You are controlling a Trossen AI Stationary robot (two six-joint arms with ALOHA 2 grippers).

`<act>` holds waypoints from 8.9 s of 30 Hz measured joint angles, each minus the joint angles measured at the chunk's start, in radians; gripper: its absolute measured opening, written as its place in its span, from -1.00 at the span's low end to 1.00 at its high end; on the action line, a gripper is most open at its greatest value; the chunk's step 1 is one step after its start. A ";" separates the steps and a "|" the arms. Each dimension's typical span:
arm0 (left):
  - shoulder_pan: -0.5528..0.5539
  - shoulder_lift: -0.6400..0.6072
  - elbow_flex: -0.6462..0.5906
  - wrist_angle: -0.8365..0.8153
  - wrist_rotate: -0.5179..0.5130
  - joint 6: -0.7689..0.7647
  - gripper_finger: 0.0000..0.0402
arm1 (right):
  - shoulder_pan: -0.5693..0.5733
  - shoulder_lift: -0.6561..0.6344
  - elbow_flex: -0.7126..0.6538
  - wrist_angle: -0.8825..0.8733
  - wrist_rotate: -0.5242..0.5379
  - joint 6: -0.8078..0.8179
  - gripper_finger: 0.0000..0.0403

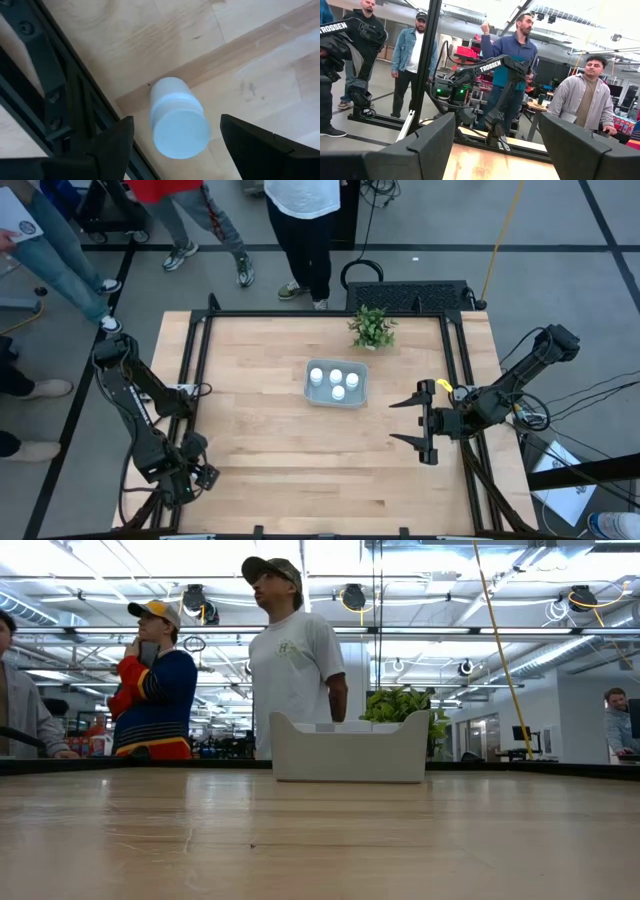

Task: Pick and place pill bottles into a basket
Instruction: Put the white medicine bottle into the bin

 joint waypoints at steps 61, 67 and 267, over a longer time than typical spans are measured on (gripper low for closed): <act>-0.024 0.002 0.017 -0.042 -0.329 0.156 -0.17 | 0.000 0.000 0.000 0.000 0.001 0.001 0.41; 0.007 -0.052 0.021 -0.094 -0.478 0.217 -0.16 | 0.000 0.000 0.000 0.000 0.002 0.000 0.41; 1.288 0.788 0.915 -0.054 0.071 2.389 -0.11 | 0.000 0.000 0.000 -0.087 0.005 0.063 0.41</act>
